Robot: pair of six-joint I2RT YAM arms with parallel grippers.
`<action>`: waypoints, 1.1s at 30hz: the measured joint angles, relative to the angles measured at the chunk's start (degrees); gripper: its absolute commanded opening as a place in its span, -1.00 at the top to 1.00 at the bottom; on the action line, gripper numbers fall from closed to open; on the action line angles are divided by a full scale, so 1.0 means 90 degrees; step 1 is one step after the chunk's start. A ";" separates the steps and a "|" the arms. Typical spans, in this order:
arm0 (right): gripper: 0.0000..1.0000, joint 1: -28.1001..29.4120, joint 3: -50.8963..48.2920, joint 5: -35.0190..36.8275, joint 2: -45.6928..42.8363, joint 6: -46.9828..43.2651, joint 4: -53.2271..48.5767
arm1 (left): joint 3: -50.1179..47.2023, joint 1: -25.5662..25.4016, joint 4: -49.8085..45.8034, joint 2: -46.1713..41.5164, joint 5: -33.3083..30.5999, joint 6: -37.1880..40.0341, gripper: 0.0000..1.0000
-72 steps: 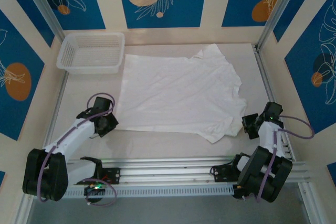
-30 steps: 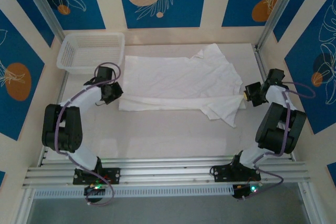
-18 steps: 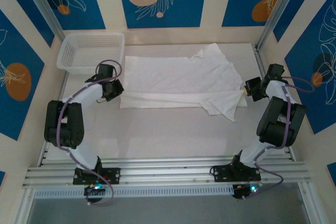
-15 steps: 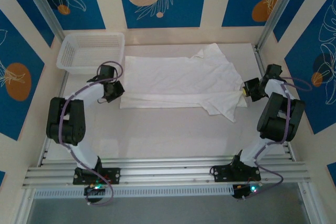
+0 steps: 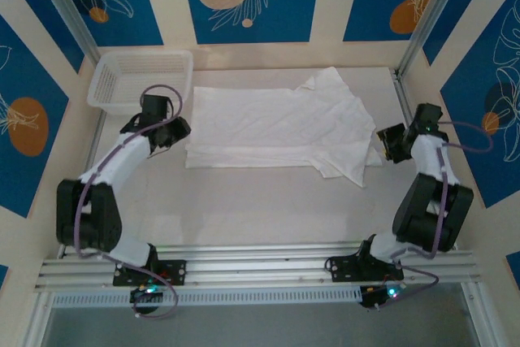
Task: Fold the inside-out t-shirt
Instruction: Fold the T-shirt at the center of the table, then smooth out the T-shirt at the center of the table.
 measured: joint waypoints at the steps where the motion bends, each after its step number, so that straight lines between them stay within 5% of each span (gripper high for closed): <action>1: 0.14 -0.0039 -0.0238 -0.0015 -0.0216 -0.0019 -0.0029 | -0.0032 -0.0083 -0.0022 -0.0255 0.0078 0.0032 0.29; 13: 0.11 0.0372 -0.2045 -0.0211 -0.0520 -0.0204 -0.0262 | -0.0758 -0.1950 -0.0296 -0.1343 0.0692 0.1032 0.17; 20: 0.93 0.0525 -0.1933 -0.0146 0.0117 -0.0270 -0.0073 | -0.0792 -0.1989 -0.0406 -0.1341 0.0636 0.1171 0.15; 33: 1.00 0.0925 -0.1112 -0.0486 -0.0267 -0.0185 0.0131 | -0.0821 -0.1991 -0.0406 -0.1341 0.0610 0.1175 0.14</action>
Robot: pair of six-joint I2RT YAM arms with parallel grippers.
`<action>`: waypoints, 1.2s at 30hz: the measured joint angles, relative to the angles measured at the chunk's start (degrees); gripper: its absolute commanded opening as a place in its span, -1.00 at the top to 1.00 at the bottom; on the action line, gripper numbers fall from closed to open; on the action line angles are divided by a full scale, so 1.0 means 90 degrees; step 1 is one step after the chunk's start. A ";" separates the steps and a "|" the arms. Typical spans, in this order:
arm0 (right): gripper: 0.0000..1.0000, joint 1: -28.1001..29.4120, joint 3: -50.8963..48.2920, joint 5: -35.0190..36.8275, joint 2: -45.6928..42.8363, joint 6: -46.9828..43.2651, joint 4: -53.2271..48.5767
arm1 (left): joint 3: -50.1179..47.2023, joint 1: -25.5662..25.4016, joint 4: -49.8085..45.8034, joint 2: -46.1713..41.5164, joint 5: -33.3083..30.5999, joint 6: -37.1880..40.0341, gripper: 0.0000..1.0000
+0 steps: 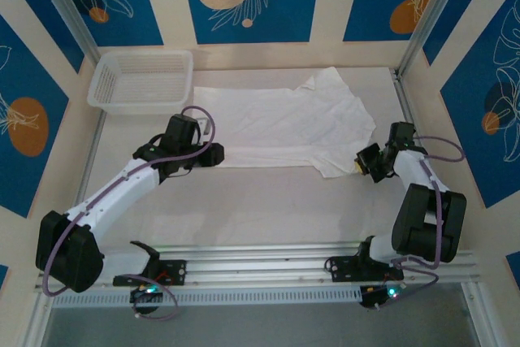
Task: Fold the inside-out t-shirt
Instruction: Smooth out the T-shirt at the center of the table.
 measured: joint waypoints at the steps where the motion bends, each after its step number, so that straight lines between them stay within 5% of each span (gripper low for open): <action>1: 1.00 0.0027 0.0124 -0.0095 0.0039 0.0015 0.0012 | 0.0000 0.0000 0.0000 0.0000 0.0000 0.0000 0.14; 7: 1.00 0.0087 0.0855 -0.0692 0.0452 0.0228 0.0452 | -0.0032 0.0000 0.0007 0.0000 0.0002 -0.0005 0.14; 12: 0.97 0.0092 0.2361 -0.0940 0.1732 0.0789 0.1059 | -0.0056 -0.0002 0.0019 0.0078 0.0005 -0.0022 0.14; 15: 0.11 0.0146 0.3648 -0.1013 0.2883 0.1103 0.1348 | -0.0075 -0.0015 0.0029 0.0109 0.0002 -0.0044 0.12; 19: -0.09 0.0187 0.4709 -0.0862 0.3891 0.1243 0.1265 | -0.0136 -0.0044 0.0029 0.0109 0.0000 -0.0068 0.11; 24: 0.02 0.0061 0.3997 -0.0855 0.3422 0.1132 0.1185 | -0.0228 -0.0053 0.0053 0.0131 -0.0044 -0.0117 0.11; 28: 0.52 -0.0136 0.2540 -0.0984 0.2375 0.0845 0.1188 | -0.0231 -0.0056 0.0090 0.0391 -0.0129 -0.0233 0.12; 30: 0.77 -0.0117 0.2045 -0.1039 0.2059 0.0639 0.1127 | -0.0199 -0.0056 0.0046 0.0658 -0.0311 -0.0350 0.29; 34: 0.90 0.0236 0.1608 -0.1032 0.1967 0.0296 0.0969 | 0.0168 -0.0061 -0.0221 0.1399 -0.0889 -0.0639 0.89; 36: 0.97 0.0427 0.1579 -0.1030 0.1996 0.0219 0.0908 | 0.0357 -0.0058 -0.0289 0.1693 -0.1139 -0.0760 1.00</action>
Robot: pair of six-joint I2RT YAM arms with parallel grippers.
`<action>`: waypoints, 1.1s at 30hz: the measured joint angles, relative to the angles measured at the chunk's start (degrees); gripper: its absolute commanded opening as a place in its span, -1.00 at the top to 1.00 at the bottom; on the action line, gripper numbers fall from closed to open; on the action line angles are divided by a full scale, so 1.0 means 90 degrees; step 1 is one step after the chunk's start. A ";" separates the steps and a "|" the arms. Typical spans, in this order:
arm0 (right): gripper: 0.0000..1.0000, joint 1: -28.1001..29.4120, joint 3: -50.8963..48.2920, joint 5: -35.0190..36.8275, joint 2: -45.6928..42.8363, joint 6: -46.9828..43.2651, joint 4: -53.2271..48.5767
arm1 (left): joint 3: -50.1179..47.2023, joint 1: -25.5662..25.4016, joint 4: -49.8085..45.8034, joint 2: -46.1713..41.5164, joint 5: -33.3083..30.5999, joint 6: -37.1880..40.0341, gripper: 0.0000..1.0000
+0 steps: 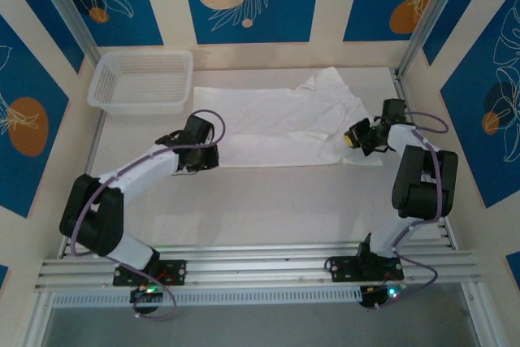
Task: Fold the inside-out t-shirt
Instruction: Smooth out the T-shirt at the center of the table.
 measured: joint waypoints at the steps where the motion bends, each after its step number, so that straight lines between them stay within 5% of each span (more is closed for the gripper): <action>1: 0.99 0.0104 0.0005 0.0015 0.0029 -0.0034 0.0022 | 0.0092 0.0000 -0.0024 0.0129 -0.0109 -0.0104 1.00; 13: 1.00 0.0750 0.0891 0.0204 0.1515 -0.0012 -0.0015 | 0.0729 0.0012 -0.0092 0.0610 -0.0359 -0.0430 1.00; 25: 0.93 0.0940 0.3718 0.0112 0.2749 0.0187 -0.0255 | 0.0746 0.0053 0.0146 0.0777 -0.0432 -0.0444 0.86; 29: 0.91 0.0712 0.3240 0.0180 0.2348 0.0022 -0.0398 | 0.0882 0.0163 0.0165 0.1185 -0.0474 -0.0505 0.94; 33: 0.97 0.0022 0.1292 0.0267 0.0850 0.0019 -0.0126 | 0.1071 0.0325 0.0204 0.1664 -0.0481 -0.0610 1.00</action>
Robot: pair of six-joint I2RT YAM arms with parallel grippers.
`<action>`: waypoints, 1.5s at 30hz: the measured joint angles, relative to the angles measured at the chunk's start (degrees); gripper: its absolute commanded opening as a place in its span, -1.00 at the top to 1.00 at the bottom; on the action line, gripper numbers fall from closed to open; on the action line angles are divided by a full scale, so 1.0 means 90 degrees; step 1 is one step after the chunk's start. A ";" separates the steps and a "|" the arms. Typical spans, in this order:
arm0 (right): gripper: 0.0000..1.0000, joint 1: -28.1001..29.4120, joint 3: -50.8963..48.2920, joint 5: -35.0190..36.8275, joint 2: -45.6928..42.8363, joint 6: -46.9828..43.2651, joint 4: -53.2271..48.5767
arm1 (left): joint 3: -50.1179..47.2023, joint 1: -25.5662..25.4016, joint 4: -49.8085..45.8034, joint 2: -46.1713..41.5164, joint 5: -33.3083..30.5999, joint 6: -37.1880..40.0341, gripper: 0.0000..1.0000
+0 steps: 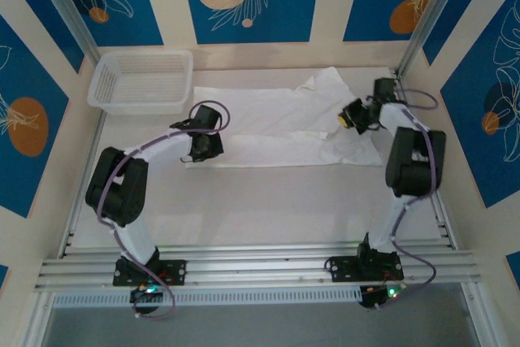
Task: Fold the inside-out t-shirt
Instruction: Smooth out the T-shirt at the center of the table, then move the T-shirt to the center of the table.
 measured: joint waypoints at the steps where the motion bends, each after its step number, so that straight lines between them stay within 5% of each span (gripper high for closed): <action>1: 0.99 -0.0206 -0.0447 0.0012 -0.0345 -0.0007 0.0056 | 0.0041 0.0044 0.0019 0.0119 0.0000 -0.0022 1.00; 6: 1.00 -0.1003 -0.1443 0.0083 -0.0639 -0.0119 0.0172 | 0.0046 0.0236 0.0097 0.0486 -0.0002 -0.0066 1.00; 14: 1.00 -0.1268 -0.1498 0.0117 -0.0175 -0.0350 -0.0306 | -0.0860 0.0415 0.0903 0.0068 0.0083 -0.0226 1.00; 24: 1.00 -0.1770 -0.1889 0.0260 -0.0634 -0.0814 -0.1309 | -0.3016 0.0590 0.1773 -0.1627 0.0585 -0.0542 1.00; 36: 1.00 -0.2227 -0.3606 0.0653 -0.2550 -0.1132 -0.2130 | -0.4551 0.0131 0.0559 -0.3990 0.1030 -0.0930 1.00; 40: 0.93 -0.1715 -0.3351 0.0729 -0.2953 -0.1088 -0.2225 | -0.4415 0.0066 -0.0279 -0.4398 0.0794 -0.0869 0.20; 45: 0.63 0.0316 -0.1688 0.1773 -0.2834 -0.1639 -0.1851 | -0.3274 0.0066 -0.0617 -0.4250 0.0141 -0.0444 -0.07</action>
